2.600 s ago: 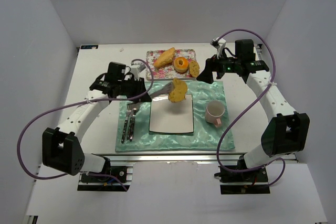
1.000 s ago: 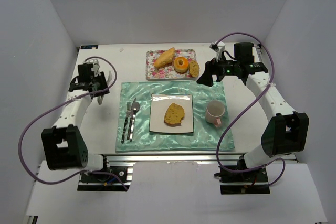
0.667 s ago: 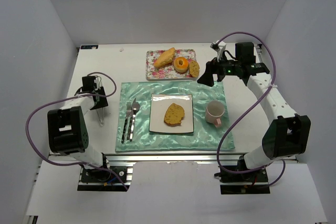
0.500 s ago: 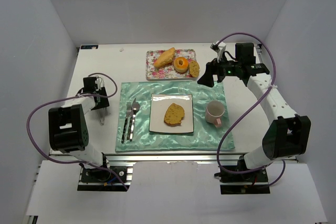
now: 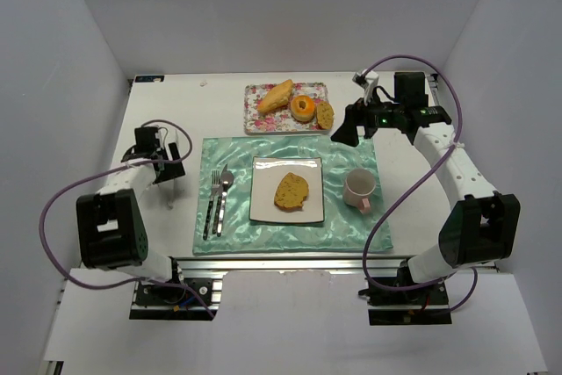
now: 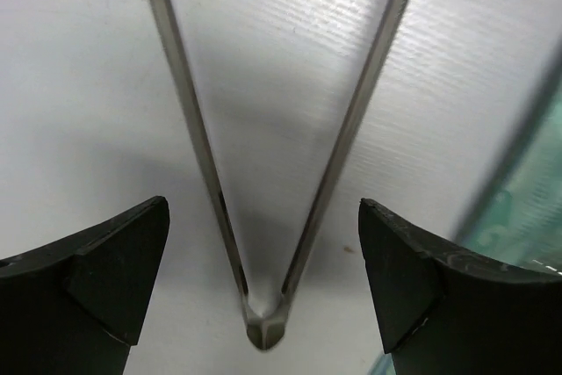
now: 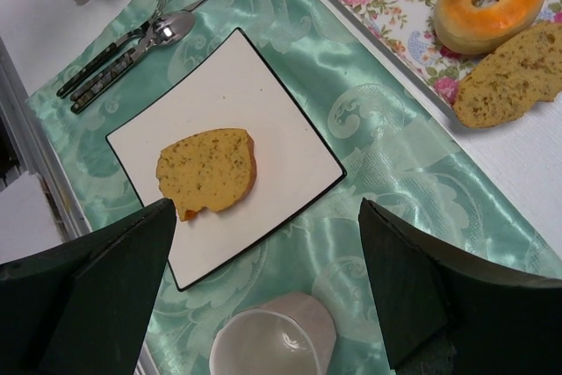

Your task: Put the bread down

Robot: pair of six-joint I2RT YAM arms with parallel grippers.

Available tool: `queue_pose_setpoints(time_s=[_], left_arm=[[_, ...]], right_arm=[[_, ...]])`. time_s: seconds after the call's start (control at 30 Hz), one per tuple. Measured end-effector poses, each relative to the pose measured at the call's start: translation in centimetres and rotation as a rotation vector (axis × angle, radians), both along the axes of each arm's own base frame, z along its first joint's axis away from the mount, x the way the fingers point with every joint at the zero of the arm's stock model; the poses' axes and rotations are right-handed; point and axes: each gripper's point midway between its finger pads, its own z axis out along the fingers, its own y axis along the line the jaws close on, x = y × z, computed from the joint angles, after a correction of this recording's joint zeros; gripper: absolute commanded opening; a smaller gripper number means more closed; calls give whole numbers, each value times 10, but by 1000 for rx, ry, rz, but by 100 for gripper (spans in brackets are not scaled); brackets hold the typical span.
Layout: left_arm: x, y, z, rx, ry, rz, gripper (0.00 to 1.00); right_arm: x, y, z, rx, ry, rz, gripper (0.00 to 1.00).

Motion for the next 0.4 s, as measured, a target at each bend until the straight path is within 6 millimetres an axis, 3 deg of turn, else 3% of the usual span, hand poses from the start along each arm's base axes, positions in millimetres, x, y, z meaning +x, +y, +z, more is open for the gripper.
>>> queue_pose_setpoints(time_s=[0.1,0.3,0.4], left_arm=[[2,-4,32,-17,-70,3,98],[20,-26,137,-107,-388,-44,98],[16,-42,167,-172,-489,-74,98]], right_arm=[[-1,-2,-3,-3,32,-27,89],[8,-13,-10,-30,107,-165,89],[12,-19,-12,-38,133,-227,89]])
